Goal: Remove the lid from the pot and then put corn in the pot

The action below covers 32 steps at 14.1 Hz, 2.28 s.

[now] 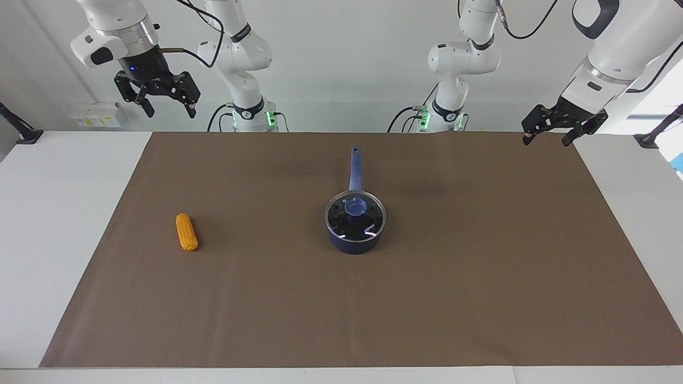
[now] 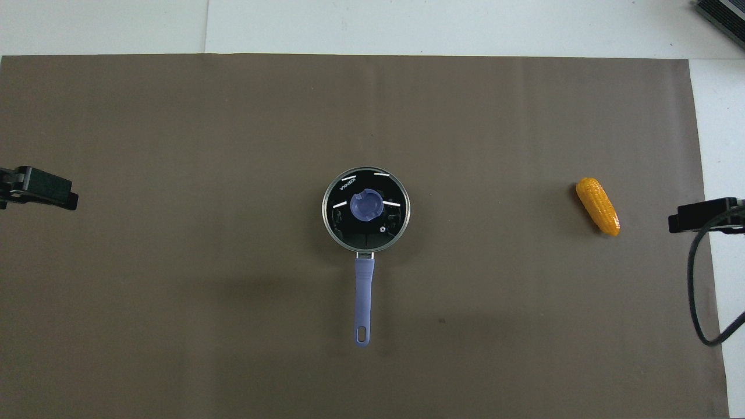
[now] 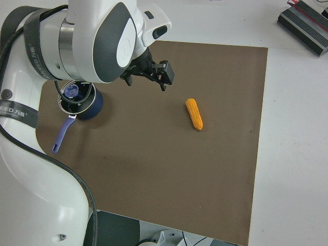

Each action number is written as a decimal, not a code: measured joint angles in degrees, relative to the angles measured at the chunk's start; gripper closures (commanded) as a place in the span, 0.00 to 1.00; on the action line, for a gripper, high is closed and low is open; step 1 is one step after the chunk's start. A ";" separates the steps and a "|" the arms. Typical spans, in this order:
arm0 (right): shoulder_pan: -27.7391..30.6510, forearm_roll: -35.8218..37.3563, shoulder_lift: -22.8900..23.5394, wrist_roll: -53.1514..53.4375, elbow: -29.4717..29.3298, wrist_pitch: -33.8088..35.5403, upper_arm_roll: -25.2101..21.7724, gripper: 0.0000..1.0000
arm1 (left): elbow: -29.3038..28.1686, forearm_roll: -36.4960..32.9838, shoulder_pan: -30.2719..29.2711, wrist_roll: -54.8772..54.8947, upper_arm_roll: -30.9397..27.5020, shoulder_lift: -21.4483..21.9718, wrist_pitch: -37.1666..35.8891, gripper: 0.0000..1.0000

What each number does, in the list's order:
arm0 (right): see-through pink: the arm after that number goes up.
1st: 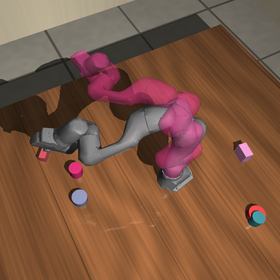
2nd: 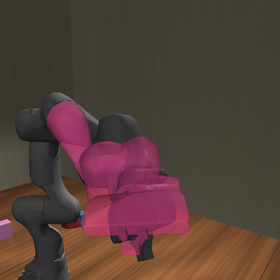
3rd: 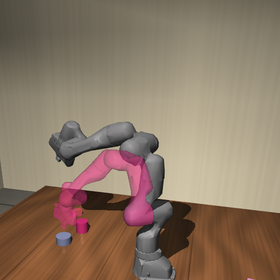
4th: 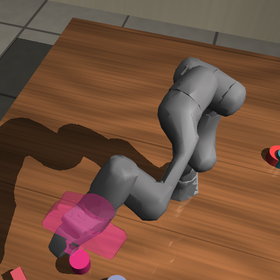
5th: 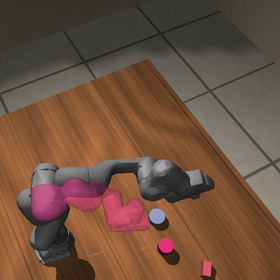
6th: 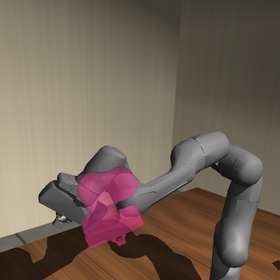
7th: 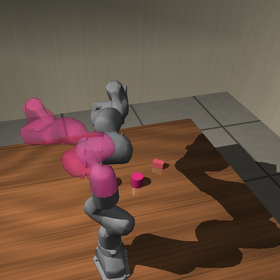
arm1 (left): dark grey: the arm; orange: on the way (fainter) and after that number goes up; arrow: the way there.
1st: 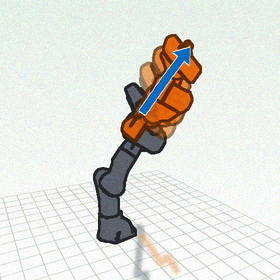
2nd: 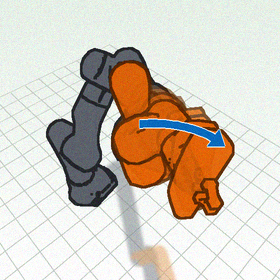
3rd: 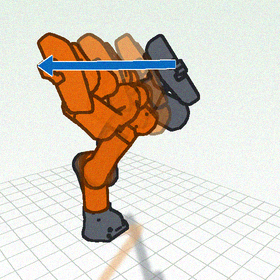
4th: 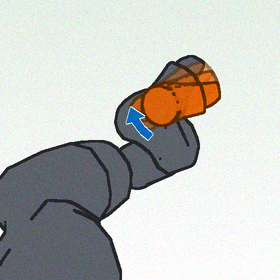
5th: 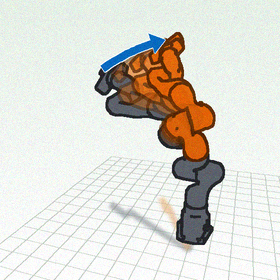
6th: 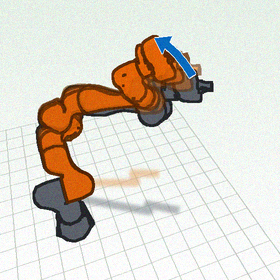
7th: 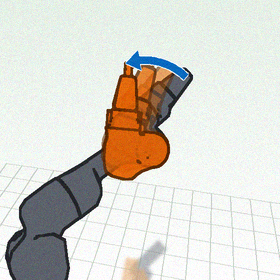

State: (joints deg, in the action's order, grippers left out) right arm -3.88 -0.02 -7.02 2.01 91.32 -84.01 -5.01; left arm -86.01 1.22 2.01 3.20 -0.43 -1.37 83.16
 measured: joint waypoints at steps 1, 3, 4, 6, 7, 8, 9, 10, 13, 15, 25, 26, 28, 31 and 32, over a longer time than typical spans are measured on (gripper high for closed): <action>0.00 0.00 0.00 0.00 0.00 0.00 0.00 0.00 | -0.10 0.00 0.00 0.00 -0.01 0.04 -0.11 0.00; 0.00 0.00 0.00 0.00 0.00 0.00 0.00 0.00 | -0.69 0.00 0.00 0.00 -0.01 0.22 -0.27 0.00; 0.00 0.00 0.00 0.00 0.00 0.00 0.00 0.00 | -0.85 0.00 0.00 -0.02 -0.02 0.26 -0.28 0.00; 0.00 0.00 0.00 0.00 0.00 0.00 0.00 0.00 | -0.93 0.00 0.00 -0.06 -0.08 0.34 -0.28 0.00; 0.00 0.00 0.00 0.00 0.00 0.00 0.00 0.00 | -0.97 0.00 0.00 -0.07 -0.10 0.40 -0.28 0.00; 0.00 0.00 0.00 0.00 0.00 0.00 0.00 0.00 | -1.01 0.00 0.00 -0.07 -0.11 0.46 -0.28 0.00; 0.00 0.00 0.00 0.00 0.00 0.00 0.00 0.00 | -1.06 0.00 0.00 -0.07 -0.11 0.50 -0.28 0.00; 0.00 0.00 0.00 0.00 0.00 0.00 0.00 0.00 | -1.10 0.00 0.00 -0.07 -0.11 0.51 -0.28 0.00; 0.00 0.00 0.00 0.00 0.00 0.00 0.00 0.00 | -1.18 0.00 0.00 -0.07 -0.09 0.53 -0.28 0.00; 0.00 0.00 0.00 0.00 0.00 0.00 0.00 0.00 | -1.22 0.00 0.00 -0.07 -0.01 0.55 -0.39 0.00; 0.00 0.00 0.00 0.00 0.00 0.00 0.00 0.00 | -1.25 0.00 0.11 -0.07 0.38 0.62 -0.50 0.00; 0.00 0.00 0.00 0.00 0.00 0.00 0.00 0.00 | -1.25 0.00 0.15 -0.06 0.44 0.62 -0.50 0.00; 0.00 0.00 0.00 0.00 0.00 0.00 0.00 0.00 | -1.28 0.00 0.30 -0.07 0.75 0.62 -0.50 0.00; 0.00 0.00 0.00 0.00 0.00 0.00 0.00 0.00 | -1.94 0.01 2.02 -0.39 1.07 0.63 -0.02 0.00; 0.00 0.00 0.00 0.00 0.00 0.07 0.00 0.00 | -2.56 0.01 3.14 -1.33 1.14 0.62 0.70 0.00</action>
State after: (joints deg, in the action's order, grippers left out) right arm -3.89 -0.02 -7.02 2.01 91.32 -83.94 -5.01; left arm -88.57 1.23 5.14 1.87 0.71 -0.75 83.87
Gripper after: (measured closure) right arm 0.000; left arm 0.000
